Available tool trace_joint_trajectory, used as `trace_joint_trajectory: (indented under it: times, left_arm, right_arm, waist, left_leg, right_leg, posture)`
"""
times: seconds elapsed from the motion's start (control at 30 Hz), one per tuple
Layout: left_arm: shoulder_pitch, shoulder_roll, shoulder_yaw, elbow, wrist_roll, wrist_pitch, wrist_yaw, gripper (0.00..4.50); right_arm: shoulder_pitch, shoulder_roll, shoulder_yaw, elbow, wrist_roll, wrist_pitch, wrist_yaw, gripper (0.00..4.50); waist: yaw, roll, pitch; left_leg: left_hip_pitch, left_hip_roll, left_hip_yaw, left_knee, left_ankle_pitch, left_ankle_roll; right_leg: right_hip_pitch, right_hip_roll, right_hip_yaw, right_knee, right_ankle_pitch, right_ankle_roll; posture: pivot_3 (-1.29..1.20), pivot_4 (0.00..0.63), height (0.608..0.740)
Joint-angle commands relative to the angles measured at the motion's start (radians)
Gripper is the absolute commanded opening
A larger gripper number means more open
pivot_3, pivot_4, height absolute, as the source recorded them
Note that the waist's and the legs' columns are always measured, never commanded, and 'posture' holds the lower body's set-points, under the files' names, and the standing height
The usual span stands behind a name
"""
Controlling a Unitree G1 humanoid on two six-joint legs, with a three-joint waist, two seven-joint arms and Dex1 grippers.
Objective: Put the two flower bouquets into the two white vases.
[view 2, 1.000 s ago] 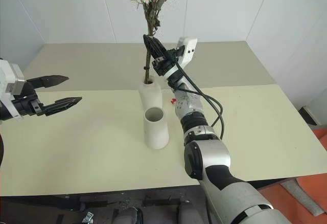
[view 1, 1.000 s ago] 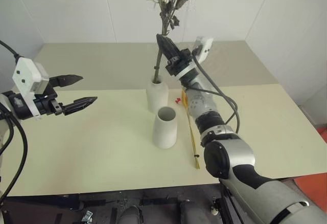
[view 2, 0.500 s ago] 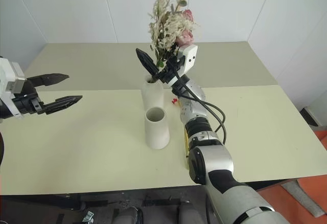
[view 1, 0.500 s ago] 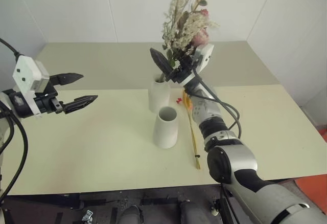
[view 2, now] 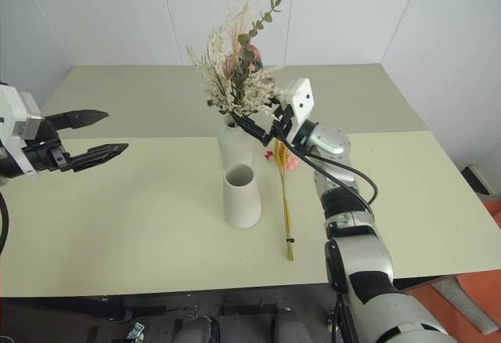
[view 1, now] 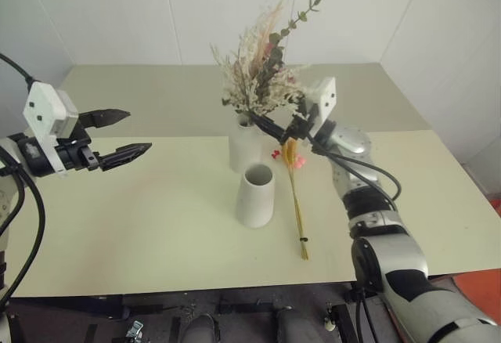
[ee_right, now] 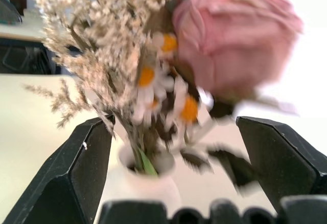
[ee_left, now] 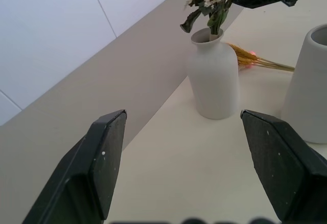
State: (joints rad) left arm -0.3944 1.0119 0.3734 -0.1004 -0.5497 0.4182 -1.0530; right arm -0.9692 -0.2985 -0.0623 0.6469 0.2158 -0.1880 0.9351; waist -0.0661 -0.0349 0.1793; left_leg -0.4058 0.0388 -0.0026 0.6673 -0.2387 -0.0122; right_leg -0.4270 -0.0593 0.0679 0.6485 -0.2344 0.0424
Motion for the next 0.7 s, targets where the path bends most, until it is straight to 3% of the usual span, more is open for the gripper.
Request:
trace_joint_trajectory:
  times: [0.03,0.13,0.23,0.43,0.57,0.7]
  left_arm:
    - [-0.024,0.012,0.006,-0.003,0.004,-0.019,-0.005,3.88]
    - [-0.028,0.012,0.001,-0.002,0.005,-0.018,-0.005,3.88]
    - [-0.020,0.014,-0.002,-0.003,0.011,-0.016,-0.011,3.88]
    - [-0.048,0.007,-0.023,0.015,0.016,-0.019,-0.021,3.88]
    - [-0.069,0.009,-0.042,0.016,0.011,-0.022,-0.041,3.88]
    - [-0.062,0.016,-0.048,0.004,0.011,-0.018,-0.065,3.88]
  right_arm:
    - [0.024,-0.096,0.019,-0.142,-0.047,0.116,-0.031,4.48]
    - [0.078,-0.191,0.046,-0.250,-0.126,0.266,-0.097,4.48]
    - [0.138,-0.290,0.033,-0.383,-0.108,0.493,-0.085,4.48]
    - [0.179,-0.391,0.085,-0.668,-0.053,1.144,-0.111,4.48]
    - [0.213,-0.382,0.118,-0.841,-0.008,1.440,-0.168,4.48]
    - [0.261,-0.332,0.118,-0.974,0.023,1.601,-0.247,4.48]
  waist:
    - [0.000,0.000,0.000]
    - [0.000,0.000,0.000]
    - [0.002,0.000,0.000]
    - [0.002,0.000,0.000]
    - [0.004,0.000,0.000]
    - [0.008,0.000,0.000]
  left_leg:
    - [0.000,0.000,0.000,0.000,0.000,0.000]
    - [0.000,0.000,0.000,0.000,0.000,0.000]
    - [0.000,0.000,0.000,0.000,0.000,0.000]
    - [0.001,0.000,0.001,0.000,0.000,0.000]
    - [0.001,0.000,0.000,0.001,0.000,0.000]
    - [0.000,0.000,0.000,0.001,0.000,0.000]
  right_leg:
    - [0.000,0.000,0.000,0.000,0.000,0.000]
    - [0.000,0.000,0.000,0.000,0.000,0.000]
    - [0.000,0.000,0.000,-0.001,0.000,0.000]
    - [0.000,0.000,0.001,-0.002,-0.001,-0.001]
    - [0.000,0.001,0.001,-0.002,-0.002,-0.002]
    - [0.000,0.001,0.001,-0.002,-0.002,-0.001]
  posture:
    - [0.00,0.150,0.740]
    - [0.00,0.150,0.740]
    - [0.00,0.150,0.740]
    - [0.00,0.150,0.740]
    - [0.00,0.150,0.740]
    - [0.00,0.150,0.740]
